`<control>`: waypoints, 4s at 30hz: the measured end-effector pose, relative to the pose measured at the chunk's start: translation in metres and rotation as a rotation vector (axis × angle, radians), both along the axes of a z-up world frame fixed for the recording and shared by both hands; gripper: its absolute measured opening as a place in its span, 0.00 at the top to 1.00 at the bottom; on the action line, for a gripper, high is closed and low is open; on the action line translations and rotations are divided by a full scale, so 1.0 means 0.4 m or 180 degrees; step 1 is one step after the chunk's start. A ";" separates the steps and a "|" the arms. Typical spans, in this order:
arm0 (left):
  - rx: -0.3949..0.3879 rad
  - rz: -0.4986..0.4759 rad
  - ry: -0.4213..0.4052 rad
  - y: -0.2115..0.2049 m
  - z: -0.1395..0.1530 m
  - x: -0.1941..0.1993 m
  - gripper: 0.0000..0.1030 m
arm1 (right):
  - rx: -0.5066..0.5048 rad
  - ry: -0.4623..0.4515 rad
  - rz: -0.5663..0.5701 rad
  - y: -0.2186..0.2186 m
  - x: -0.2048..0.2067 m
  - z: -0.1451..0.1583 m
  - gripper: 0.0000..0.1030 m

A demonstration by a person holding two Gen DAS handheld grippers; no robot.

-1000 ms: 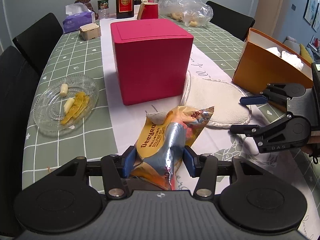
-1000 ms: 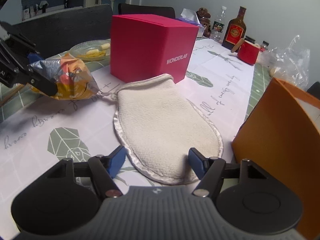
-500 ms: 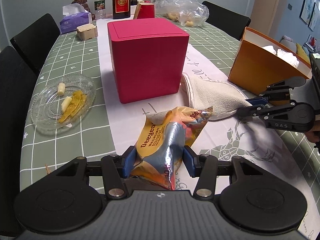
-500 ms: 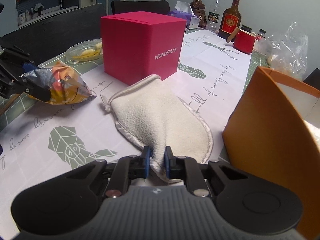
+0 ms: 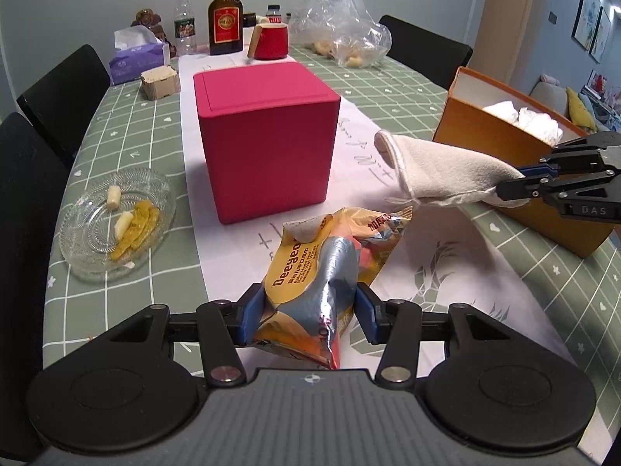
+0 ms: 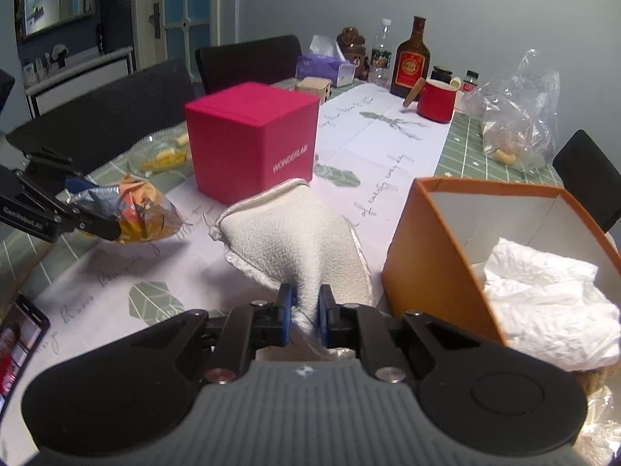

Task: Organize soft objects
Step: 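Lift and carry the snack bag and white mitt over the orange box with both grippers, then lower the snack bag and mitt into the box and open both grippers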

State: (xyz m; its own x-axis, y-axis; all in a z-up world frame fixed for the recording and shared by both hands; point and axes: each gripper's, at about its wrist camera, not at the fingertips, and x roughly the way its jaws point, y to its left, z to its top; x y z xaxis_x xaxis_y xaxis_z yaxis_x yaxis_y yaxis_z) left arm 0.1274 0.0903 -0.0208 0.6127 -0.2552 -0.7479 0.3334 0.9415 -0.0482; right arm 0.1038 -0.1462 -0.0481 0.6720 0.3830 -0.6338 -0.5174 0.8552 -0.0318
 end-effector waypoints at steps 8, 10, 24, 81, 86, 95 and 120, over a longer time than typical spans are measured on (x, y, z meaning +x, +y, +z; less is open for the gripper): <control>0.0015 -0.0052 -0.0259 -0.048 0.097 -0.027 0.45 | 0.0248 -0.0249 -0.0092 -0.049 -0.054 0.127 0.89; 0.0028 -0.0084 -0.0355 -0.067 0.132 -0.036 0.45 | 0.0317 -0.0264 -0.0094 -0.062 -0.063 0.154 0.89; -0.0081 -0.0348 -0.0823 -0.243 0.360 -0.078 0.45 | 0.0693 -0.0752 -0.0197 -0.181 -0.159 0.368 0.89; 0.0096 -0.1481 -0.0618 -0.917 0.247 0.091 0.45 | -0.0112 -0.0426 -0.1073 -0.694 -0.131 0.332 0.88; 0.0239 -0.1492 -0.0472 -0.921 0.189 0.102 0.45 | -0.0136 -0.0244 -0.1077 -0.691 -0.096 0.256 0.88; 0.0576 -0.1548 -0.0318 -0.938 0.106 0.104 0.45 | -0.0243 -0.0050 -0.0982 -0.657 -0.053 0.178 0.88; 0.1205 -0.1829 0.0093 -0.957 -0.009 0.134 0.48 | -0.0259 0.0630 -0.0586 -0.584 0.050 0.028 0.88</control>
